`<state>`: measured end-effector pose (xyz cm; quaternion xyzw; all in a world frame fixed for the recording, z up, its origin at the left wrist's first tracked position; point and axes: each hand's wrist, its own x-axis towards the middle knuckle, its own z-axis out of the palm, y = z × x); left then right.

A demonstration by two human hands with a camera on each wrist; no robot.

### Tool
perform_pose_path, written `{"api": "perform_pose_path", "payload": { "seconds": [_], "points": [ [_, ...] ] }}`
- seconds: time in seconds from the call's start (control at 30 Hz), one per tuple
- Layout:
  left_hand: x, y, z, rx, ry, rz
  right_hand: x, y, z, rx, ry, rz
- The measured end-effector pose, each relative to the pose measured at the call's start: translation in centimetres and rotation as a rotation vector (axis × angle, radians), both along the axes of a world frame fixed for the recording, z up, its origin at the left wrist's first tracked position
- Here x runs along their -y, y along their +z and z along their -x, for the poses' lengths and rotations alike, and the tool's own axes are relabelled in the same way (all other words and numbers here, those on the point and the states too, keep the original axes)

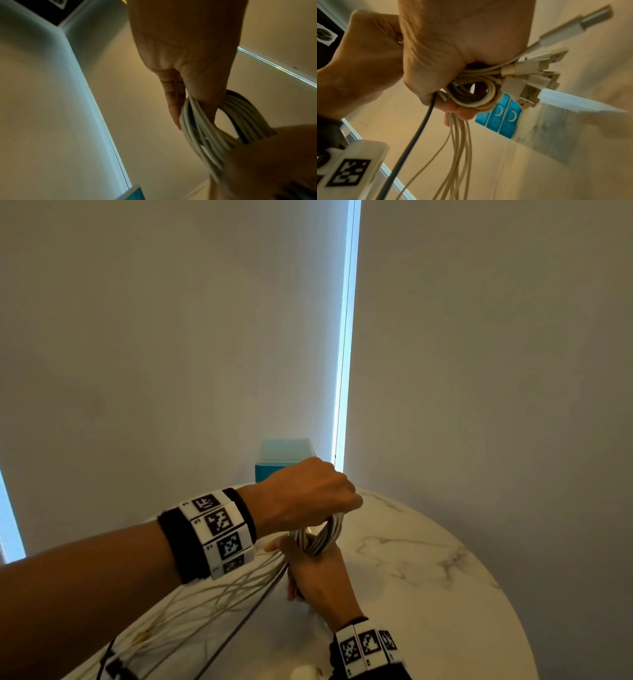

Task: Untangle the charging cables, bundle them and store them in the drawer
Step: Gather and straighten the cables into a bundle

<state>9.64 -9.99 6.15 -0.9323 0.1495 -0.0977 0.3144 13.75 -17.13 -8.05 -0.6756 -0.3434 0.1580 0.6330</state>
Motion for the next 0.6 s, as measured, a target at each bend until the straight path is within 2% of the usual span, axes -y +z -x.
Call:
{"api": "perform_pose_path", "payload": {
  "seconds": [0.1,0.17,0.23,0.33,0.5,0.6],
  "points": [
    [-1.2,-0.3,-0.4,0.138,-0.028,0.497,0.4,0.1,-0.5,-0.040,-0.128,-0.101],
    [-2.2,-0.5,-0.7,0.065,0.041,0.842,0.5,0.0,-0.9,-0.084,-0.203,-0.133],
    [-2.8,-0.9,-0.8,-0.004,0.059,1.004,0.6,-0.2,-1.2,-0.118,-0.227,-0.164],
    [-3.0,-1.4,-0.8,0.075,0.043,0.972,0.5,-0.1,-1.2,-0.099,-0.213,-0.152],
    [-2.6,-0.9,-0.7,0.208,0.064,0.686,0.8,0.1,-1.0,-0.083,-0.091,-0.020],
    [-1.7,-1.1,-0.9,0.236,0.019,0.715,1.0,0.2,-0.9,-0.109,-0.052,0.038]
  ]
}}
